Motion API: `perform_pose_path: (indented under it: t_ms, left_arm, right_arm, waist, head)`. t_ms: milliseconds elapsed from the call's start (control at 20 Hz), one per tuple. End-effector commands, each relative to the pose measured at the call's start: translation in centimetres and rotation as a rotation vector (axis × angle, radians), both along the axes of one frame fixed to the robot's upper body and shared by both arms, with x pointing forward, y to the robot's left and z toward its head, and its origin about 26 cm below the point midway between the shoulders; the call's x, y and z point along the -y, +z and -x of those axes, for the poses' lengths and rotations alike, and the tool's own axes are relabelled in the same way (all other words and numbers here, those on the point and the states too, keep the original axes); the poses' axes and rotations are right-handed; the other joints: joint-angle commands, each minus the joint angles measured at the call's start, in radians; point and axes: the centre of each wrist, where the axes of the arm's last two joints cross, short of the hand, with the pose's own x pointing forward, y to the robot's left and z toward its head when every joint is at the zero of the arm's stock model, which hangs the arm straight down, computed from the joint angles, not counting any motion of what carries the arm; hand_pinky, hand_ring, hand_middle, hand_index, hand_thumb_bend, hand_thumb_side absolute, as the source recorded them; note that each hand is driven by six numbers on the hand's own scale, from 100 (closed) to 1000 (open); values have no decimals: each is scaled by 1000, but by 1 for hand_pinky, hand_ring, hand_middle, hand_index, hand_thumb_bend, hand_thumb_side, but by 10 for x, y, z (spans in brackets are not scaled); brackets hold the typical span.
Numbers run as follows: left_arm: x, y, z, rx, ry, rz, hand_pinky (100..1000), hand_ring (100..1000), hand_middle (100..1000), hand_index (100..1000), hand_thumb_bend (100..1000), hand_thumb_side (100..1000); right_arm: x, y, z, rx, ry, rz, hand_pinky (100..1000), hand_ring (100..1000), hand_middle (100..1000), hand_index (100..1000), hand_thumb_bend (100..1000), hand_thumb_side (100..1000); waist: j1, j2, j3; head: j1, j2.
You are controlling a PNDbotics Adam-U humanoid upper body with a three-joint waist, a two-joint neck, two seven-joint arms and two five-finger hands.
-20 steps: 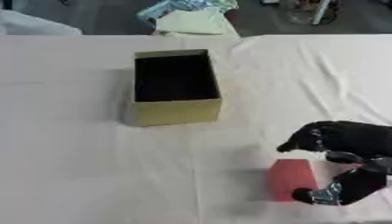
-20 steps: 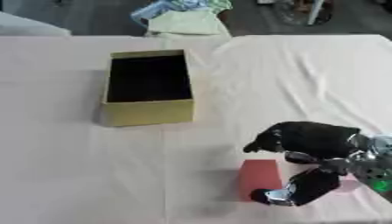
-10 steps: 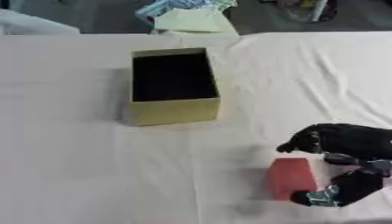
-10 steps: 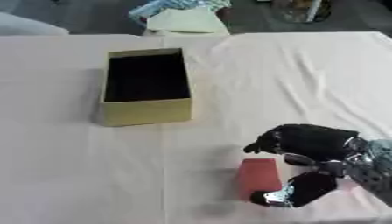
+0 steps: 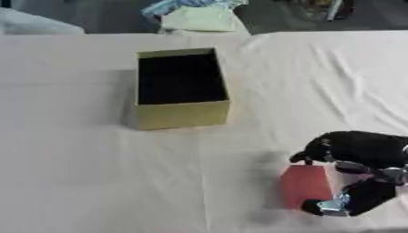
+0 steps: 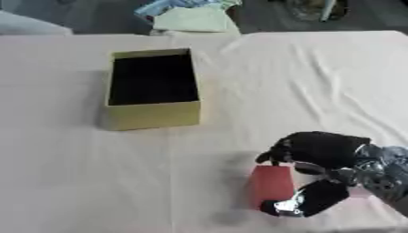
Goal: Pick up objects on the table and place them in the box.
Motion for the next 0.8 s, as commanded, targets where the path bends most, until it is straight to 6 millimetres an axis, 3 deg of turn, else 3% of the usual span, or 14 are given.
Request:
perform_pose_path:
  t_ms: [50, 150, 450, 750, 800]
  left_arm:
    - [1, 10, 0, 28, -10, -24, 672, 687, 676, 792, 425, 836]
    - [1, 10, 0, 28, -11, -23, 672, 687, 676, 792, 424, 837]
    - [1, 10, 0, 27, -13, -26, 672, 687, 676, 791, 424, 838]
    - [1, 10, 0, 27, -15, -26, 672, 688, 676, 792, 425, 837]
    - [1, 10, 0, 27, -15, -26, 672, 688, 676, 792, 425, 838]
  right_arm:
    - [1, 6, 0, 23, -11, 27, 877, 827, 609, 915, 448, 1000]
    - [1, 6, 0, 19, -16, 32, 872, 818, 585, 892, 413, 1000]
    - [0, 6, 0, 35, -43, 22, 846, 762, 522, 784, 346, 811]
    - [-2, 2, 1, 28, -41, 33, 854, 793, 587, 839, 388, 862]
    - [-2, 2, 1, 24, -40, 34, 870, 858, 702, 902, 418, 978]
  waist:
    - [3, -9, 3]
    - [4, -7, 6]
    - [7, -6, 7]
    - [9, -6, 6]
    - [9, -6, 5]
  head:
    - [-5, 5]
    - [-6, 5]
    - [-11, 5]
    - [-14, 5]
    - [-15, 5]
